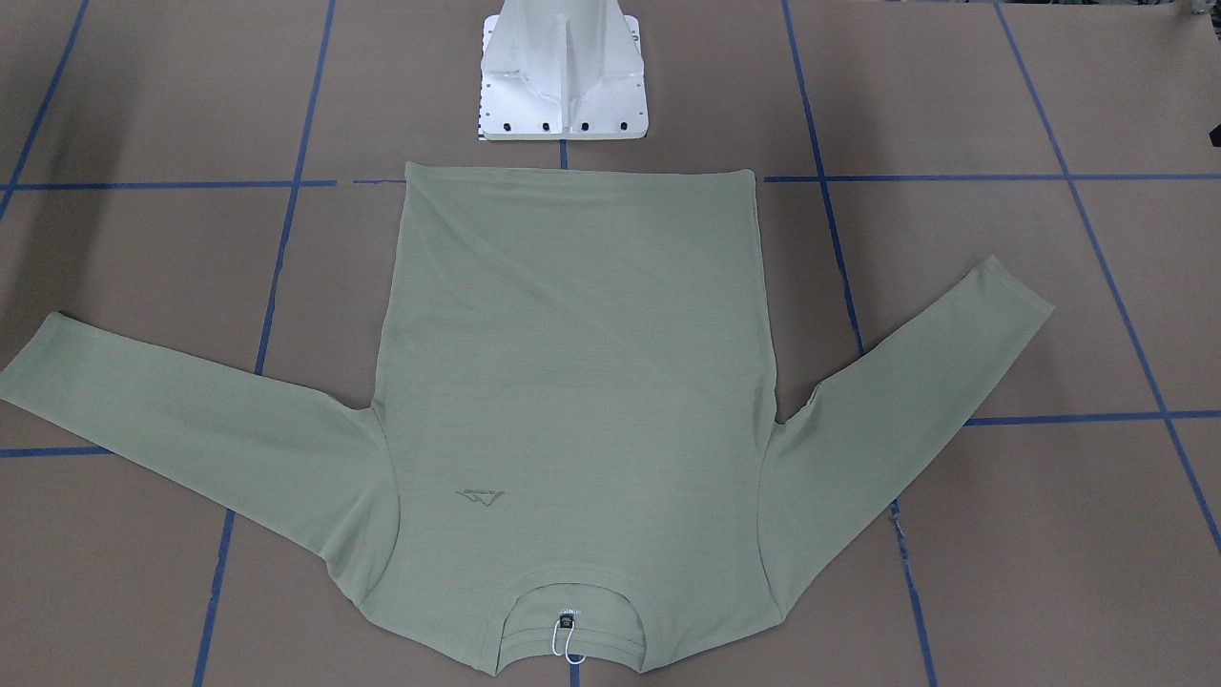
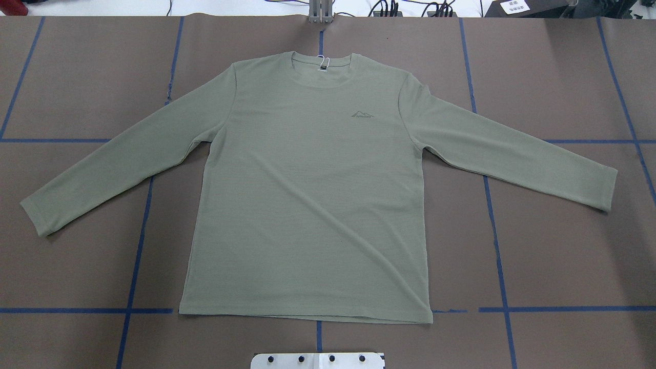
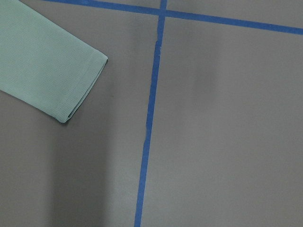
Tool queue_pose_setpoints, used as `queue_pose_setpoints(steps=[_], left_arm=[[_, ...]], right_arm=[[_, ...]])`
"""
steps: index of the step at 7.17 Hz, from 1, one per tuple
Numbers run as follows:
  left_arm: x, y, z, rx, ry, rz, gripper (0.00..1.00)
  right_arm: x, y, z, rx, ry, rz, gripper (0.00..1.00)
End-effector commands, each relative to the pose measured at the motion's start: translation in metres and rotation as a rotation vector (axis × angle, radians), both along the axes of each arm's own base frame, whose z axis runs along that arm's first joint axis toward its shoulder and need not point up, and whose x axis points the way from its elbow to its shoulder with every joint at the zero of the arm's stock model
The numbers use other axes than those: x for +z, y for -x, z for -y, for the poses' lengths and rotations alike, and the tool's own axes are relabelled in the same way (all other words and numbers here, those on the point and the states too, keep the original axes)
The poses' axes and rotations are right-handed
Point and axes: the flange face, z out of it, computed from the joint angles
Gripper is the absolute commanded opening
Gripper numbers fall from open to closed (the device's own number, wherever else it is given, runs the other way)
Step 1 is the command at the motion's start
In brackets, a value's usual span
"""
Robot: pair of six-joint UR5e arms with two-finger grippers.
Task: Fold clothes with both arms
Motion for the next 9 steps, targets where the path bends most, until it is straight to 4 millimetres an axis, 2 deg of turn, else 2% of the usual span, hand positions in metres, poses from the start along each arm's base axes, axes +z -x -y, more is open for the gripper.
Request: queue_pose_setpoints(steps=[1,2,4,5,6,7,8,9], left_arm=[[-0.003,-0.001,0.001,0.002,-0.007,-0.003,1.00],[-0.011,-0.001,0.004,0.005,-0.039,-0.007,1.00],[-0.051,0.000,0.008,0.002,-0.167,-0.004,1.00],[-0.071,0.000,0.019,0.003,-0.271,0.002,1.00],[-0.082,-0.001,0.026,-0.001,-0.359,-0.005,1.00],[-0.081,0.000,0.044,-0.002,-0.474,-0.004,1.00],[-0.063,0.000,0.050,-0.003,-0.529,-0.006,1.00],[-0.057,0.000,0.054,-0.002,-0.560,-0.010,1.00]], right_arm=[[-0.004,0.000,0.003,-0.001,-0.012,0.005,1.00],[-0.019,0.000,0.012,0.000,-0.065,0.003,1.00],[-0.043,0.001,0.027,0.001,-0.262,0.011,1.00],[-0.043,0.001,0.030,0.002,-0.297,0.007,1.00],[-0.044,0.004,0.033,-0.007,-0.305,0.052,1.00],[-0.043,0.006,0.033,-0.011,-0.299,0.079,1.00],[-0.050,0.008,0.036,-0.015,-0.314,0.086,1.00],[-0.043,0.011,0.037,0.023,-0.249,0.129,1.00]])
